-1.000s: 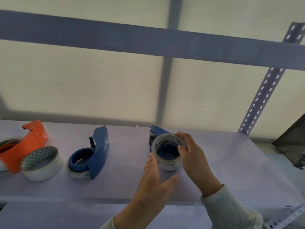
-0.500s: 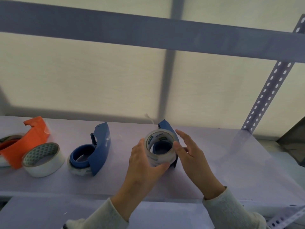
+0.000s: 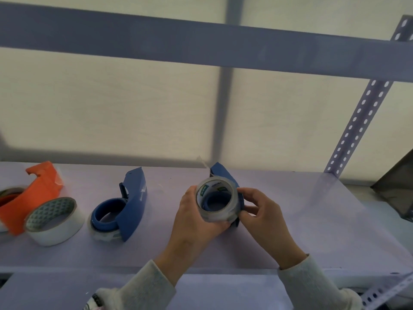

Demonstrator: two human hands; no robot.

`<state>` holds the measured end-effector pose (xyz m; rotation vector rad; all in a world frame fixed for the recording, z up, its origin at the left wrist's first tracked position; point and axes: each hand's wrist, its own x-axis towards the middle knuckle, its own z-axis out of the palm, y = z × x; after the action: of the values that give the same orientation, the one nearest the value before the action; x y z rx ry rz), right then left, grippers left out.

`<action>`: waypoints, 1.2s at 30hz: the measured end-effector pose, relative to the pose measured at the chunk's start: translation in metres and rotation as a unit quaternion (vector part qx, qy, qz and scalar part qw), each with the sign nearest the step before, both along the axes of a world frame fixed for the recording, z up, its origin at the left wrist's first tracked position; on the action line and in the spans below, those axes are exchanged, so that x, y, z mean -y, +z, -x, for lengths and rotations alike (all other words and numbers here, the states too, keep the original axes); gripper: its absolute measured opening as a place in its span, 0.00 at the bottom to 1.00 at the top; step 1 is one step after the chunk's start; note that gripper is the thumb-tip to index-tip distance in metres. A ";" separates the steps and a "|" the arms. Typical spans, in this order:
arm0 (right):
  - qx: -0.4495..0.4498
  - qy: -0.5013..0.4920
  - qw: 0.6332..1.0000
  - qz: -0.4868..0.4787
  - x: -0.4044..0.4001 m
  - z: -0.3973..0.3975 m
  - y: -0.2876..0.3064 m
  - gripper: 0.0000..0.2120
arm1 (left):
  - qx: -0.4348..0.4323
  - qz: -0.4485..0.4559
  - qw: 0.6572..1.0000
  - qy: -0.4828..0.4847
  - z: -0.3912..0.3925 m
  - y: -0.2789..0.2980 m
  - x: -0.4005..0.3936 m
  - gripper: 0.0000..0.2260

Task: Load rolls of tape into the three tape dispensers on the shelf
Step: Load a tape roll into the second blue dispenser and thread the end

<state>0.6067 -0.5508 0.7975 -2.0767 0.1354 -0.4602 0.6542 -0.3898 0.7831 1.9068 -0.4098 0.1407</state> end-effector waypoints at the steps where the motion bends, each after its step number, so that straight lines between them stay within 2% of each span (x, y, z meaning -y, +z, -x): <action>1: 0.003 -0.010 1.000 0.006 -0.001 0.000 0.000 0.23 | 0.000 -0.009 1.000 -0.006 0.000 0.000 0.000 0.37; 7: -0.004 -0.058 0.998 -0.005 0.001 -0.002 0.002 0.21 | -0.012 -0.075 0.996 -0.041 0.006 -0.001 -0.003 0.37; 14: 0.012 -0.076 0.996 -0.039 -0.006 0.002 -0.001 0.23 | -0.058 -0.170 0.982 -0.056 0.012 -0.004 -0.003 0.50; 16: 0.019 -0.088 0.995 -0.046 -0.009 0.001 -0.006 0.22 | -0.095 -0.162 0.980 -0.065 0.016 0.000 -0.003 0.51; 18: 0.027 -0.112 0.992 -0.046 -0.011 0.001 -0.008 0.21 | -0.152 -0.110 0.978 -0.088 0.020 0.008 -0.003 0.47; 19: 0.034 -0.127 0.990 -0.046 -0.012 0.001 -0.008 0.21 | -0.180 -0.056 0.977 -0.099 0.020 0.012 -0.005 0.42; 21: 0.044 -0.158 0.985 -0.061 -0.011 0.002 -0.010 0.20 | -0.238 0.051 0.966 -0.083 0.017 0.016 -0.011 0.29; 22: 0.044 -0.169 0.981 -0.082 -0.010 0.002 -0.013 0.20 | -0.270 0.087 0.957 -0.063 0.015 0.018 -0.015 0.28; 24: 0.042 -0.184 0.968 -0.168 -0.009 0.002 -0.020 0.19 | -0.343 0.129 0.929 -0.052 0.015 0.019 -0.019 0.25; 26: 0.040 -0.173 0.942 -0.285 -0.018 0.005 -0.022 0.18 | -0.397 0.175 0.896 -0.091 0.020 0.021 -0.019 0.19; 29: 0.041 -0.143 0.929 -0.340 -0.039 0.011 -0.021 0.18 | -0.407 0.246 0.870 -0.130 0.024 0.026 -0.020 0.20; 32: 0.003 -0.124 0.938 -0.323 -0.048 0.010 -0.026 0.18 | -0.376 0.294 0.868 -0.134 0.022 0.028 -0.030 0.21; 36: -0.028 -0.111 0.979 -0.169 -0.047 0.009 -0.013 0.13 | -0.355 0.290 0.881 -0.121 0.020 0.028 -0.044 0.19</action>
<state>0.5973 -0.5036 0.7846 -1.7466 0.4518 -0.4779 0.6338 -0.3459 0.8106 1.1815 -0.0752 -0.5399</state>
